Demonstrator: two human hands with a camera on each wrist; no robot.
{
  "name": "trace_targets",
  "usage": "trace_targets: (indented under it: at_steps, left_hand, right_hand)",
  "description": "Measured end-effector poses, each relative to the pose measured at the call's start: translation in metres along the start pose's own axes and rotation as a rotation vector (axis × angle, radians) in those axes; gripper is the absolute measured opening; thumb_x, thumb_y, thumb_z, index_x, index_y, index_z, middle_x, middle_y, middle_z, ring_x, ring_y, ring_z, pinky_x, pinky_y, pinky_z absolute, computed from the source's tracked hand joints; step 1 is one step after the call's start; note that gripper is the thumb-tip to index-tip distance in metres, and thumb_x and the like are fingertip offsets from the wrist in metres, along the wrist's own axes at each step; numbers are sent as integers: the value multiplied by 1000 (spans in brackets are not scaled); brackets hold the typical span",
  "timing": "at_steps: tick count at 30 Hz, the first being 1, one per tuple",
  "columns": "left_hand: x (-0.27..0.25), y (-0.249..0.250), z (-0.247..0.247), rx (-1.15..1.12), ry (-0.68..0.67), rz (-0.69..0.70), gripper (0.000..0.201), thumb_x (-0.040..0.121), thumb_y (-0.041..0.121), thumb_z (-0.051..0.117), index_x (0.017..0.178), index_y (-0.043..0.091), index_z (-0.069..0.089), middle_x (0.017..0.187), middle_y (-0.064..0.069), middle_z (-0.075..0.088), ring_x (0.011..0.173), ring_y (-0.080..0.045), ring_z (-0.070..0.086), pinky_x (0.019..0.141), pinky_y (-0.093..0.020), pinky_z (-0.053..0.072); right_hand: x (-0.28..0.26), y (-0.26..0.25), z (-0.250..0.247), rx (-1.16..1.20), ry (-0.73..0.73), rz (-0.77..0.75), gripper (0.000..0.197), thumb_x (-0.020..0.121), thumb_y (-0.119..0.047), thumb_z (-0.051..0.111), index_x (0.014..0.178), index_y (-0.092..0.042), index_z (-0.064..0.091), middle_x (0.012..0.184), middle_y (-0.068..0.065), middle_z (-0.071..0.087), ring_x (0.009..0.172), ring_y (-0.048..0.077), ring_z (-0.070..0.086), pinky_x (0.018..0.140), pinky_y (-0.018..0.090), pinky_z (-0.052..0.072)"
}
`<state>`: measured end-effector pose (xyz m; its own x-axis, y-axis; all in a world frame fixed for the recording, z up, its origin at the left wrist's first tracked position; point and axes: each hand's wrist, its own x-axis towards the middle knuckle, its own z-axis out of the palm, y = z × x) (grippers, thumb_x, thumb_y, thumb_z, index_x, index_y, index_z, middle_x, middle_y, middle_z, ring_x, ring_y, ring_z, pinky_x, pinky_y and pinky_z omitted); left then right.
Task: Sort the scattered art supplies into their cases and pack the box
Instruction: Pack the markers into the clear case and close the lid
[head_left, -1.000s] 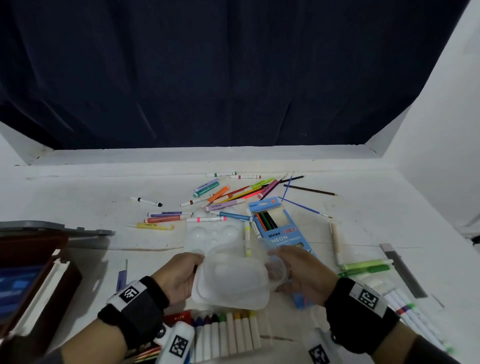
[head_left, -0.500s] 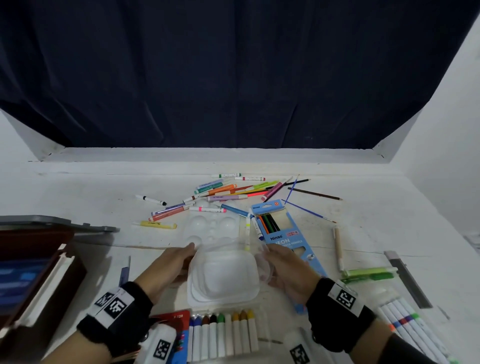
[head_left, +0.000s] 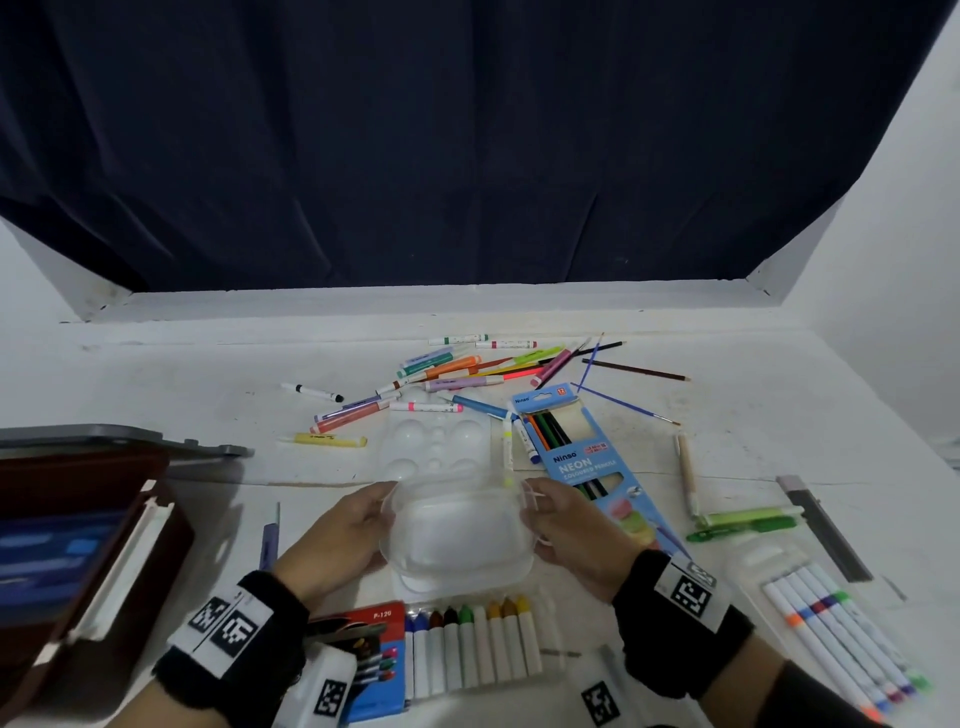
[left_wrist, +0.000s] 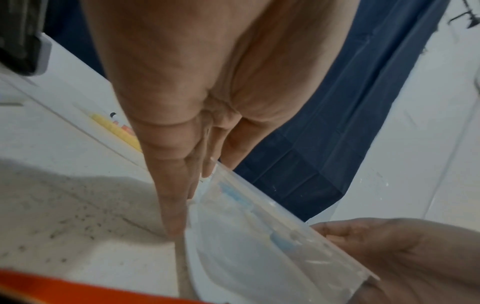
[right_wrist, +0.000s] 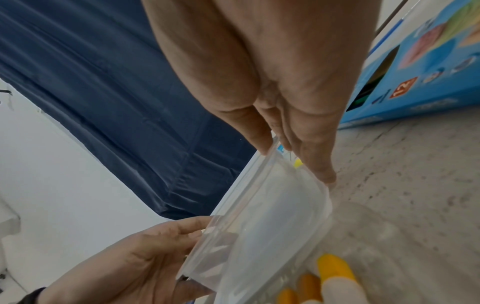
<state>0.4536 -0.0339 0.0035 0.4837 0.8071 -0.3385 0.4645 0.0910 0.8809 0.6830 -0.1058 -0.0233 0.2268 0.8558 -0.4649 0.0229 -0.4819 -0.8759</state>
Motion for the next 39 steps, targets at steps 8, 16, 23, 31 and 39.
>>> trace_targets:
  at_steps: [8,16,23,31,39]
  left_hand:
    - [-12,14,11,322,157,181,57,97,46,50,151,42,32,142,25,31,132,6,27,110,-18,23]
    - [-30,77,94,143,118,360,33,93,49,53,126,49,55,114,27,64,110,7,59,92,-14,45]
    - [6,111,196,260,-34,431,23,103,27,50,123,37,54,102,8,62,90,-4,64,72,-15,51]
    - [84,127,271,896,-176,305,37,104,31,39,141,32,44,109,2,46,96,-17,51,79,-30,40]
    - [118,140,297,1030,-141,175,21,100,24,46,114,20,61,103,-2,49,95,-23,55,80,-30,44]
  right_hand:
    - [-35,-6,-31,-105,114,-256,26,94,-28,60,118,-38,58,122,-8,65,110,11,60,99,39,50]
    - [-83,-8,-105,-60,182,-419,19,96,-11,58,106,-27,58,91,0,71,81,13,72,60,26,53]
    - [-92,19,-216,-478,311,-457,13,91,-14,61,86,-26,62,73,-3,68,63,14,67,58,27,50]
    - [-43,40,-295,-1098,120,-447,24,93,-12,51,110,-16,68,110,0,67,102,19,60,88,27,47]
    - [-12,43,-296,-1360,-52,-400,31,95,-13,47,123,-19,60,128,4,58,117,25,54,99,36,44]
